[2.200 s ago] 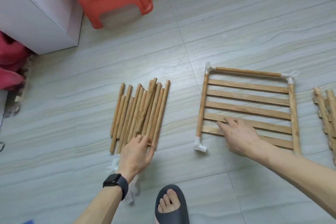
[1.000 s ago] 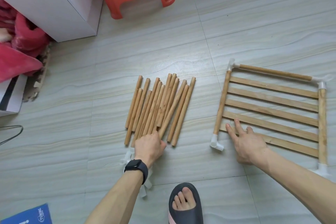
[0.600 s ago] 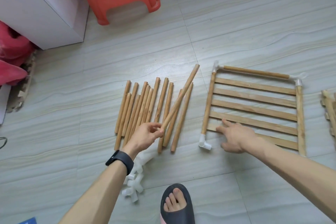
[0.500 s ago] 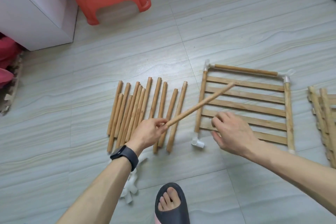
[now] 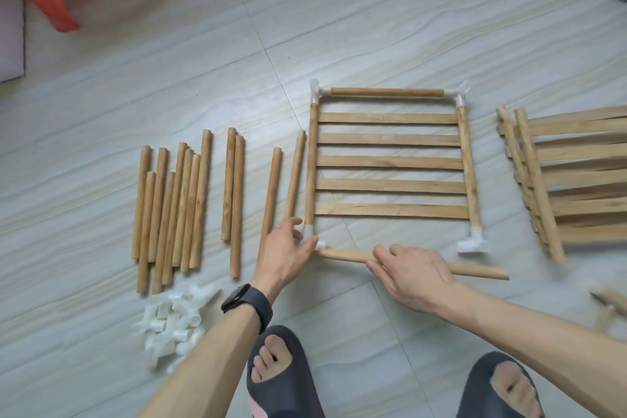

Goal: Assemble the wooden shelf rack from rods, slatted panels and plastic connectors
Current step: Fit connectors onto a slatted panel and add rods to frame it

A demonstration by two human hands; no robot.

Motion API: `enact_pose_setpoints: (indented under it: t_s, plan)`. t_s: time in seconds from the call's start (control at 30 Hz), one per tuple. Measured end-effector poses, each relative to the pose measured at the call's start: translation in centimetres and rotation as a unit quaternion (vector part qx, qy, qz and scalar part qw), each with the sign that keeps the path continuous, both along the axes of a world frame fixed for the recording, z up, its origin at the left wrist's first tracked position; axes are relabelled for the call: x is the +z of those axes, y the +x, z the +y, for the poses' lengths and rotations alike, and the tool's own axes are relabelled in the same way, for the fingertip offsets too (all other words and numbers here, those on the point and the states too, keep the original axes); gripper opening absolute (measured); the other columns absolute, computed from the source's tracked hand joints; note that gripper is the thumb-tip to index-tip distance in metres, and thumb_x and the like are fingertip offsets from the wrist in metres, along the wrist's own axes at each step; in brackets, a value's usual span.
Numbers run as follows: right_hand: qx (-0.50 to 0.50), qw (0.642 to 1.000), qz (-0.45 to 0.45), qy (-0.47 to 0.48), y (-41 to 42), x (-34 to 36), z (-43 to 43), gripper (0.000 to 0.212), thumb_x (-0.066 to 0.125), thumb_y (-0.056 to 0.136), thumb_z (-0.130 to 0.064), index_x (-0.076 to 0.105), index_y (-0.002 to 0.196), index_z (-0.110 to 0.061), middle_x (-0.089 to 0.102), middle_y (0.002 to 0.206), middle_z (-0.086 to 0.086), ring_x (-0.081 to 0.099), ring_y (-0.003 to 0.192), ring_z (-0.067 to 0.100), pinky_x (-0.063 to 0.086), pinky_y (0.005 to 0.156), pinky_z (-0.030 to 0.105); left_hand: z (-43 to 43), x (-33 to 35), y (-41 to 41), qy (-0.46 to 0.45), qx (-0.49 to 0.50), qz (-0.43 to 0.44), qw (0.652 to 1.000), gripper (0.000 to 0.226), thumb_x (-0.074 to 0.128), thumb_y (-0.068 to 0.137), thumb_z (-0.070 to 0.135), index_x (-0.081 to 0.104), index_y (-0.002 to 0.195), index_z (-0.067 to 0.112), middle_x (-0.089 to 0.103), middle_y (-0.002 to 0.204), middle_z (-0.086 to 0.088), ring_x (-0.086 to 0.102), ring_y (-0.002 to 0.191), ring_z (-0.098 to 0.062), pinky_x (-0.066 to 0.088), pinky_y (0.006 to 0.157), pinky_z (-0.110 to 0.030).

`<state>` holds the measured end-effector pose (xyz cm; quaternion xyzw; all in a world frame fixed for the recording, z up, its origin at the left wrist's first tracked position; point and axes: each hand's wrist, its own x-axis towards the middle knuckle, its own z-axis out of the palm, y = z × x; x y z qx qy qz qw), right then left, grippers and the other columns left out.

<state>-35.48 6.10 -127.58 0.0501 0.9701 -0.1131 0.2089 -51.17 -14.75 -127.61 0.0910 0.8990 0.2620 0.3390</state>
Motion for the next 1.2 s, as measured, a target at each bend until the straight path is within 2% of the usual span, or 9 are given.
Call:
enact_pose_setpoints:
  t_s: [0.23,0.3,0.4,0.47,0.6,0.67,0.8,1.03,1.2]
  plan:
    - [-0.029,0.999,0.003,-0.021,0.7,-0.9,0.4,0.038,0.017,0.101,-0.060,0.040,0.102,-0.031,0.048,0.085,-0.007,0.063,0.081,0.026,0.034,0.062,0.034,0.2,0.1,0.9,-0.032,0.015,0.040,0.999,0.033,0.058,0.096,0.045,0.073,0.113,0.021,0.074,0.093,0.004,0.065,0.096,-0.024,0.047,0.077,-0.030]
    - [-0.038,0.999,0.002,-0.022,0.9,-1.0,0.7,0.037,0.016,0.101,-0.060,0.039,0.102,-0.032,0.047,0.085,-0.008,0.063,0.083,0.026,0.033,0.063,0.034,0.3,0.2,1.0,-0.041,-0.001,0.048,0.998,0.027,0.054,0.098,0.039,0.071,0.092,0.020,0.061,0.066,0.005,0.057,0.077,-0.027,0.042,0.064,-0.033]
    - [-0.050,0.999,0.003,-0.016,1.1,-1.0,1.2,0.036,0.017,0.101,-0.060,0.040,0.102,-0.032,0.051,0.087,-0.007,0.063,0.082,0.026,0.033,0.063,0.034,0.2,0.1,0.6,-0.046,-0.005,0.039,0.998,0.025,0.052,0.099,0.033,0.064,0.079,0.025,0.053,0.058,0.004,0.051,0.070,-0.025,0.042,0.062,-0.034]
    - [-0.051,0.999,0.003,-0.016,1.0,-1.1,1.2,0.036,0.018,0.102,-0.059,0.040,0.103,-0.032,0.050,0.087,-0.007,0.063,0.082,0.026,0.032,0.063,0.034,0.1,0.2,0.4,-0.043,-0.008,0.033,0.998,0.025,0.052,0.099,0.032,0.066,0.079,0.029,0.058,0.061,0.004,0.055,0.073,-0.024,0.042,0.063,-0.033]
    - [-0.016,0.999,0.031,-0.006,0.2,-1.0,0.4,0.035,0.020,0.102,-0.055,0.042,0.103,-0.028,0.053,0.087,-0.004,0.061,0.078,0.030,0.031,0.060,0.034,0.2,0.2,0.2,-0.047,0.029,0.003,0.998,0.030,0.055,0.100,0.036,0.073,0.120,0.023,0.076,0.100,0.000,0.065,0.107,-0.024,0.051,0.093,-0.035]
    - [-0.005,0.999,0.041,-0.003,-0.2,-0.8,0.5,0.035,0.023,0.103,-0.053,0.045,0.102,-0.026,0.055,0.087,-0.002,0.061,0.076,0.032,0.030,0.059,0.035,0.3,0.2,0.0,-0.035,0.060,-0.022,0.997,0.033,0.057,0.100,0.035,0.071,0.125,0.019,0.076,0.109,-0.002,0.065,0.114,-0.024,0.049,0.100,-0.037]
    - [0.006,0.999,0.038,-0.015,-0.7,-0.4,1.1,0.033,0.025,0.104,-0.053,0.043,0.102,-0.025,0.056,0.089,-0.002,0.060,0.079,0.031,0.031,0.061,0.036,0.6,0.3,0.0,-0.041,0.065,-0.027,0.997,0.029,0.056,0.100,0.034,0.074,0.118,0.021,0.076,0.101,0.000,0.065,0.108,-0.024,0.051,0.095,-0.037]
    - [0.011,0.997,0.059,0.038,-0.9,1.1,0.1,0.032,0.030,0.105,-0.051,0.047,0.097,-0.024,0.055,0.084,-0.004,0.060,0.073,0.028,0.031,0.055,0.035,0.0,-0.2,-0.7,0.007,0.117,-0.078,0.990,0.027,0.065,0.096,0.033,0.075,0.117,0.019,0.075,0.108,0.004,0.067,0.109,-0.019,0.052,0.097,-0.034]
    - [0.055,0.988,0.112,0.088,-2.4,2.5,0.4,0.028,0.070,0.090,-0.041,0.062,0.082,-0.016,0.057,0.067,0.000,0.056,0.052,0.029,0.039,0.045,0.032,0.3,0.0,-0.9,-0.008,0.093,-0.086,0.992,0.023,0.063,0.096,0.036,0.076,0.112,0.026,0.075,0.099,0.004,0.066,0.104,-0.021,0.054,0.092,-0.036]
